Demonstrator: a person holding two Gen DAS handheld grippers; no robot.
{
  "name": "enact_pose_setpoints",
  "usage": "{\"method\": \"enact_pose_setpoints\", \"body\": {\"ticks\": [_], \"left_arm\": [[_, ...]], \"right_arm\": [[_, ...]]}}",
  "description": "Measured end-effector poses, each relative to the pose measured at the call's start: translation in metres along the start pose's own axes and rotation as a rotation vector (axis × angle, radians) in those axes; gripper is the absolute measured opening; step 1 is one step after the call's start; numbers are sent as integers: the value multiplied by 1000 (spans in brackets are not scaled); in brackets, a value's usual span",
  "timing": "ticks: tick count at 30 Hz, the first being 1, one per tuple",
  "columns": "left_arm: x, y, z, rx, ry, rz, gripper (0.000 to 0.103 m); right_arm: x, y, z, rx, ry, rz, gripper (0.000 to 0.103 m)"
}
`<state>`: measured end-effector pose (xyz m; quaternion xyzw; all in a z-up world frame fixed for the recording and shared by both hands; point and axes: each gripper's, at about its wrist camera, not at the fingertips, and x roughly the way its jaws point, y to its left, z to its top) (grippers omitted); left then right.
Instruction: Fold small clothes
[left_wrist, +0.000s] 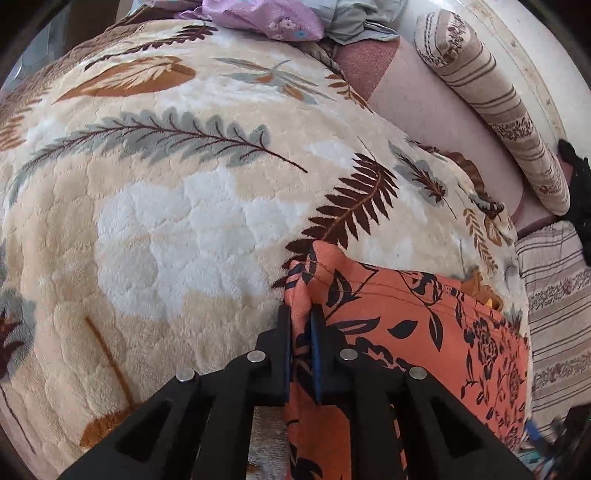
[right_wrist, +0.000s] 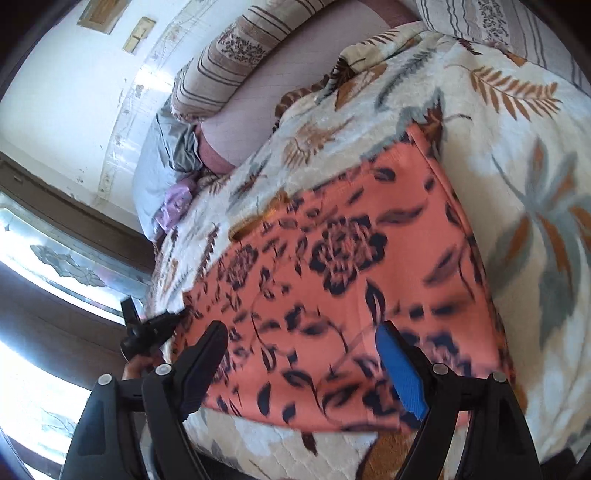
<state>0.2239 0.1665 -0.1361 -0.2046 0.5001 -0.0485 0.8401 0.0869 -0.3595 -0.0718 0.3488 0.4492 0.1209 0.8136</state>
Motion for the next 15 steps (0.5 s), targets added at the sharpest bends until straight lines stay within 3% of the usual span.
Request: {"method": "enact_pose_setpoints", "body": {"ticks": [2,7,8,10,13,15], "left_arm": [[6,-5,3,9,-2,7,13],[9,-8,4,25,-9,8,13],[9,-7,3,26,-10,5,13],[8,-5,3,22,-11,-2,13],[8,-5,3,21,-11,-2,13],[8,-4,2,20,-13,-2,14]], "right_arm": [[6,-5,27,40,3,56,85],[45,-31,87,144,105,207,85],[54,-40,97,155,110,186,85],[71,-77,117,226,70,38,85],[70,-120,125,456,-51,162,81],[71,-107,126,400,-31,117,81]]}}
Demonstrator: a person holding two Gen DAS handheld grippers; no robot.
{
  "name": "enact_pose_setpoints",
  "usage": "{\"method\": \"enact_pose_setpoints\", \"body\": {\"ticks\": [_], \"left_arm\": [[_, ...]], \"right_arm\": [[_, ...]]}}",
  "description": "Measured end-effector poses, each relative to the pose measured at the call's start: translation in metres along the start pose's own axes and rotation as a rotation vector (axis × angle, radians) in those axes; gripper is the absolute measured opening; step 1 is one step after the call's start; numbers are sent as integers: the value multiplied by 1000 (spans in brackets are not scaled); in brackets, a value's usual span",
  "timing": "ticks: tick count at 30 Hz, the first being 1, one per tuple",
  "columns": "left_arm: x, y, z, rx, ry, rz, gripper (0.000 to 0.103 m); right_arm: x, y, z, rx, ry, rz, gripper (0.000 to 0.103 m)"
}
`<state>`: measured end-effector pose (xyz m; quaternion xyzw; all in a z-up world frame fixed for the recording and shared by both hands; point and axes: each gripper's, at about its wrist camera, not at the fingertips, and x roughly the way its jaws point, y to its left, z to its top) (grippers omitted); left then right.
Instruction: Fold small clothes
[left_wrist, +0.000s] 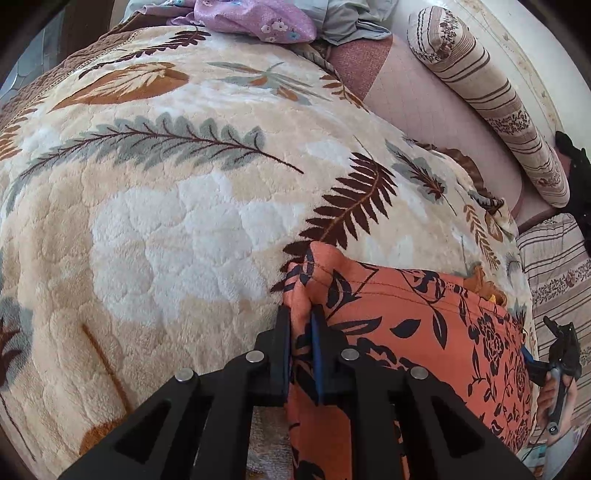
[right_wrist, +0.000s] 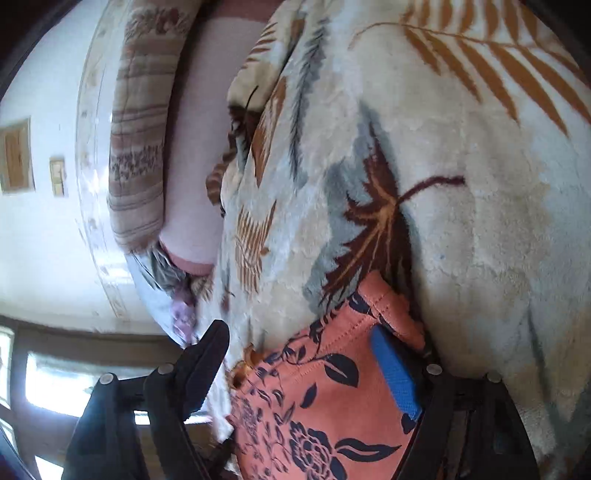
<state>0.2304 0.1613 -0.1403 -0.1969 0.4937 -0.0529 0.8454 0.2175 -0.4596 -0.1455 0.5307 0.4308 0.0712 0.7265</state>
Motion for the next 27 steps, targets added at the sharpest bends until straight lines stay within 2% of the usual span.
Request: {"method": "enact_pose_setpoints", "body": {"ticks": [2,4,6,8,10,11,12,15,17,18,19,21,24,27], "left_arm": [[-3,1,-1,-11,-5,-2,14],[-11,-3,-3,-2,-12,23,19],[-27,-12,-9,-5,-5,88,34],[-49,-20,-21,4,-4,123,36],[-78,-34,-43,42,-50,142,49],[-91,-41,-56,69,-71,158,66],[-104,-49,-72,95,-102,180,73],[-118,-64,-112,160,-128,187,74],[-102,-66,-132,182,-68,224,73],[-89,-64,-139,185,-29,241,63],[-79,-60,-146,200,-15,283,62],[-82,-61,-150,220,-45,295,62],[-89,-60,-146,197,-42,285,61],[-90,-57,-146,193,-44,290,61]], "right_arm": [[-3,15,-10,-74,14,-51,83],[-17,25,-25,-118,0,-81,83],[-38,39,-52,-214,-3,-101,83],[-59,51,-88,-310,34,-97,84],[-78,55,-133,-397,77,-141,84],[-87,54,-155,-421,79,-159,84],[-93,49,-172,-421,79,-169,84],[-103,15,-215,-347,122,-144,84],[-96,-8,-222,-316,105,-199,84],[-96,-19,-220,-280,80,-226,83],[-99,-27,-218,-219,53,-187,83],[-108,-26,-216,-155,12,-169,83],[-117,-8,-225,-236,-4,-154,83],[-124,-13,-233,-217,3,-162,83]]}}
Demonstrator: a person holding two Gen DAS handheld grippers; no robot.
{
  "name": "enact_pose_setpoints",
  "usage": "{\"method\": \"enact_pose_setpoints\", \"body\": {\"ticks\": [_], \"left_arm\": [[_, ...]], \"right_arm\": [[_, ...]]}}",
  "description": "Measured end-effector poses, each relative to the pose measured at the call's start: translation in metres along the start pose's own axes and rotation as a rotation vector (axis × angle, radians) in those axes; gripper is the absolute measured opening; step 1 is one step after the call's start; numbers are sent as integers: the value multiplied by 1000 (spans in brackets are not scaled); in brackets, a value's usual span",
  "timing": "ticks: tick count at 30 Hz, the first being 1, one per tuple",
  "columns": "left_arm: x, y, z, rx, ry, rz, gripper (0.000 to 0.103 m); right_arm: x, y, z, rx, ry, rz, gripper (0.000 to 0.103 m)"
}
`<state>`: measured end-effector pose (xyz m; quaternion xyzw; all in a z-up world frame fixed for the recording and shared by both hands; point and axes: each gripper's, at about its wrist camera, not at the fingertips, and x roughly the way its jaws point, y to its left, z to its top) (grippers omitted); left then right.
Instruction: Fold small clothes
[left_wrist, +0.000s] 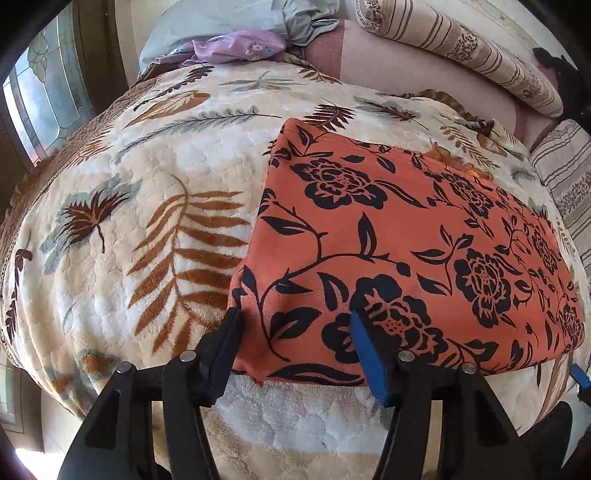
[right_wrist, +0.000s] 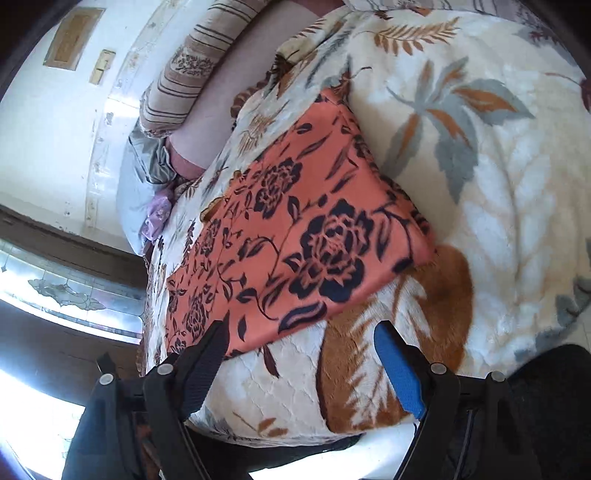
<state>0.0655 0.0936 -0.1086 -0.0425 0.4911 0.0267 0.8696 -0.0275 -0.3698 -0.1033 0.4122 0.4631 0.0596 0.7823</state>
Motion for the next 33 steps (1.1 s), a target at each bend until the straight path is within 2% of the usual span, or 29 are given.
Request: {"method": "enact_pose_setpoints", "body": {"ticks": [7,10,14,15,21,28,29,30,32,33], "left_arm": [[-10,1,-8,8,-7,16,61],[-33,-2,-7,-12,-81,-3,63],[-57,-29,-5,29,-177,-31,79],[-58,-36,-5,43,-185,-46,80],[-26,-92,-9,146,-94,-90,80],[-35,-140,-7,208,-169,-139,80],[-28,-144,-6,218,-161,-141,80],[-17,-149,-6,225,-130,-128,80],[13,-154,-8,225,-14,-82,80],[16,-154,-9,225,-14,-73,80]], "right_arm": [[-13,-18,-8,86,-30,29,83],[-16,-20,-5,99,-44,37,84],[-15,-23,4,121,-67,43,84],[-13,-23,7,135,-74,53,84],[10,-43,22,294,-84,85,85],[15,-40,43,320,-147,128,82],[18,-41,43,322,-149,124,77],[19,-41,43,317,-146,109,69],[19,-38,42,304,-149,85,64],[17,-37,43,295,-151,84,64]]}}
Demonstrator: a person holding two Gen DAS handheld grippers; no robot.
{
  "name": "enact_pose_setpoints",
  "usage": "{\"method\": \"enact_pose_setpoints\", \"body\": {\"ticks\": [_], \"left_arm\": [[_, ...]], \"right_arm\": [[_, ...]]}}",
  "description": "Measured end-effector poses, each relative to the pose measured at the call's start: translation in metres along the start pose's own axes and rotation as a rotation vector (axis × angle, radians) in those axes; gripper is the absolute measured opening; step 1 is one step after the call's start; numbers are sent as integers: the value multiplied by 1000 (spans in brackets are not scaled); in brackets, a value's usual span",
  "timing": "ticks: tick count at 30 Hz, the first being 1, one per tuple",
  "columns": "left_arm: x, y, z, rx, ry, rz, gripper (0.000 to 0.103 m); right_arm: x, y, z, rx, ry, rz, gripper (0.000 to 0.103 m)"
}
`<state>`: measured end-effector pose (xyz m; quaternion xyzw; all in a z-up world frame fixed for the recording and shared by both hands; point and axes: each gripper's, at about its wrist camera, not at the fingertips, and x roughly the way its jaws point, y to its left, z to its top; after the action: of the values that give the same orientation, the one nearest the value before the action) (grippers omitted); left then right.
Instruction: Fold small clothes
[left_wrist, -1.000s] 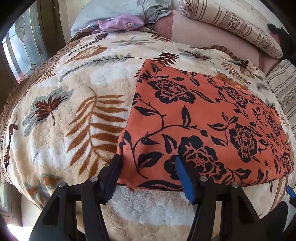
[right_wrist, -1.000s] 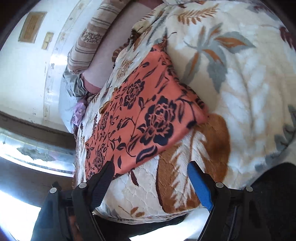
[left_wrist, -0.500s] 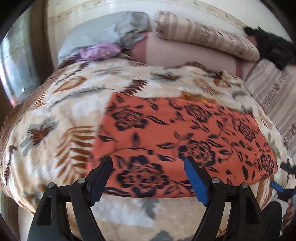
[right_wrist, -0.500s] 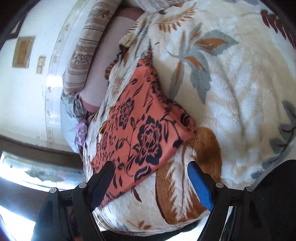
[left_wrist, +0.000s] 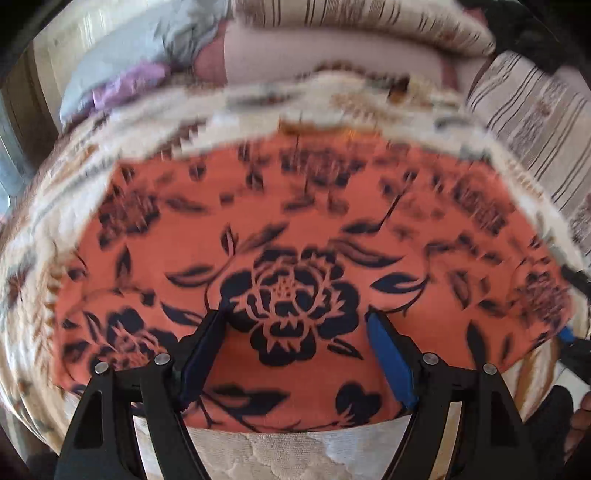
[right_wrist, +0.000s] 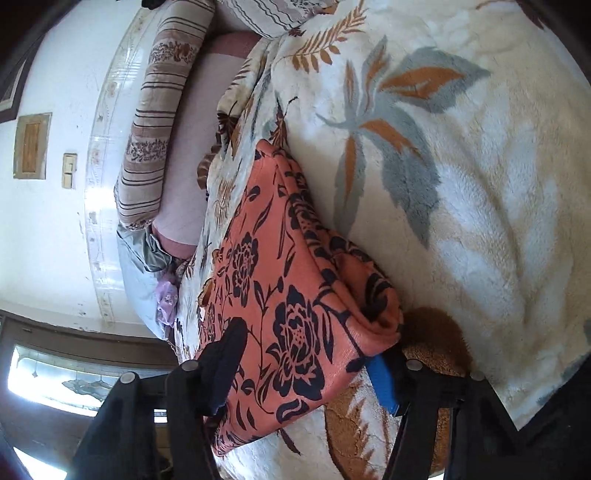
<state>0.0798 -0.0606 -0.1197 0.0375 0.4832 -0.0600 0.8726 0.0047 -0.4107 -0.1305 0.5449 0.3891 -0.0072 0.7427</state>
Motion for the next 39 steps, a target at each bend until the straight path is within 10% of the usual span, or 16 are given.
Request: {"method": "enact_pose_setpoints", "body": {"ticks": [6,9,14,17,19,21,22,24,29,32,35,39], "left_arm": [[-34,-12,8,21,-146,0,80],[4,-10,4,38,3,32,83],[-23,-8,8,44,-91,-5,83],[-33,0,8,25,-178,24,83],[-2,7,6,32,-46,21,84],[6,7,-3,86,-89,31,88],[7,3,-4,115,-91,45,88],[9,8,-1,84,-81,16,87],[2,24,-4,53,-115,-115,87],[-22,68,-3,-142,-160,-311,87],[-38,125,-2,-346,-258,-349,87],[-26,185,-10,-562,-263,-387,84]], "right_arm": [[3,9,3,-55,2,-28,79],[9,12,1,-78,6,-28,80],[9,24,3,-148,12,-88,52],[14,23,4,-131,17,-114,52],[20,20,5,-118,25,-118,61],[23,25,5,-146,22,-141,62],[26,29,6,-174,24,-156,59],[33,40,10,-248,35,-240,13],[31,139,-14,-544,-41,-351,12],[34,216,-57,-762,-86,-308,12],[53,262,-115,-904,-58,-219,12],[125,237,-188,-980,137,-234,12]]}}
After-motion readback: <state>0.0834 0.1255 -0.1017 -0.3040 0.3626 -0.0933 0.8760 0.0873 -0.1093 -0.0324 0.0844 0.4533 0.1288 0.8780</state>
